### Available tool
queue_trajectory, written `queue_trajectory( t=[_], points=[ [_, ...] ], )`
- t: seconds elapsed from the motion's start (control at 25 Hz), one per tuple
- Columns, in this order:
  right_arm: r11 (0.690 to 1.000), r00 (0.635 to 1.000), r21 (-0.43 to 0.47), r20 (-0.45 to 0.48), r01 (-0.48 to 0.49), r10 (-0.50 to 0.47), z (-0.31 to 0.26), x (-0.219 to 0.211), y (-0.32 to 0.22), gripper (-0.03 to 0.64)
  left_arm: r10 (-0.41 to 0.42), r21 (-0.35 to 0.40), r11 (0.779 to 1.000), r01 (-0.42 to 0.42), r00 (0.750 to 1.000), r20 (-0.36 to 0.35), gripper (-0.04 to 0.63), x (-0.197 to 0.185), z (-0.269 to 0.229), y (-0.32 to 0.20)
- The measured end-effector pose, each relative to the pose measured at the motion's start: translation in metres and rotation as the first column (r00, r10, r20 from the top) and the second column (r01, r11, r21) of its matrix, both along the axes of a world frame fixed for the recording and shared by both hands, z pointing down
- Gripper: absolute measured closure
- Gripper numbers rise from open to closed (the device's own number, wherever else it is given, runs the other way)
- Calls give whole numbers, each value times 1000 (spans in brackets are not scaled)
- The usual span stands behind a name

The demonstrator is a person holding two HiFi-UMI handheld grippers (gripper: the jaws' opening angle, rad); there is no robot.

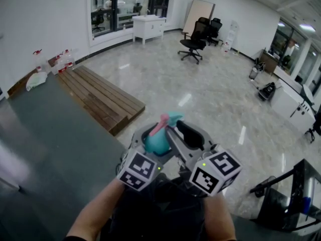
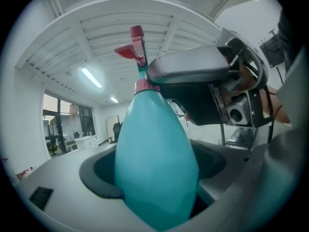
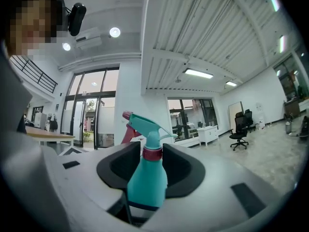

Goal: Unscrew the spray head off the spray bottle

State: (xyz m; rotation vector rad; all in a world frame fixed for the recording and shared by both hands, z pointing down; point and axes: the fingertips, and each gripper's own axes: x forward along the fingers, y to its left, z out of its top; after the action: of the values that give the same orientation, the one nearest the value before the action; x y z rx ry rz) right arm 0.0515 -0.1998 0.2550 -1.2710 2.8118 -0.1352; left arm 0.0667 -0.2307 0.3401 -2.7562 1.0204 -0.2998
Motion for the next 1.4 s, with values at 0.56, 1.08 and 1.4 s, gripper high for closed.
queue_trajectory(
  t=[0.56,1.08,1.4],
  points=[
    [991,992,37,-14,129,-128,0,2,9,486,156,-13,988,-156,987,-23,170,9,-2,17],
    [831,839,114,-59,544,-541,-4,3,54,485,536,-63,837,-544,837,-108,170,22,-7,78],
    [850,859,123,-43,512,-511,-5,5,46,463,516,-41,847,-529,839,-174,170,15,-16,69]
  ],
)
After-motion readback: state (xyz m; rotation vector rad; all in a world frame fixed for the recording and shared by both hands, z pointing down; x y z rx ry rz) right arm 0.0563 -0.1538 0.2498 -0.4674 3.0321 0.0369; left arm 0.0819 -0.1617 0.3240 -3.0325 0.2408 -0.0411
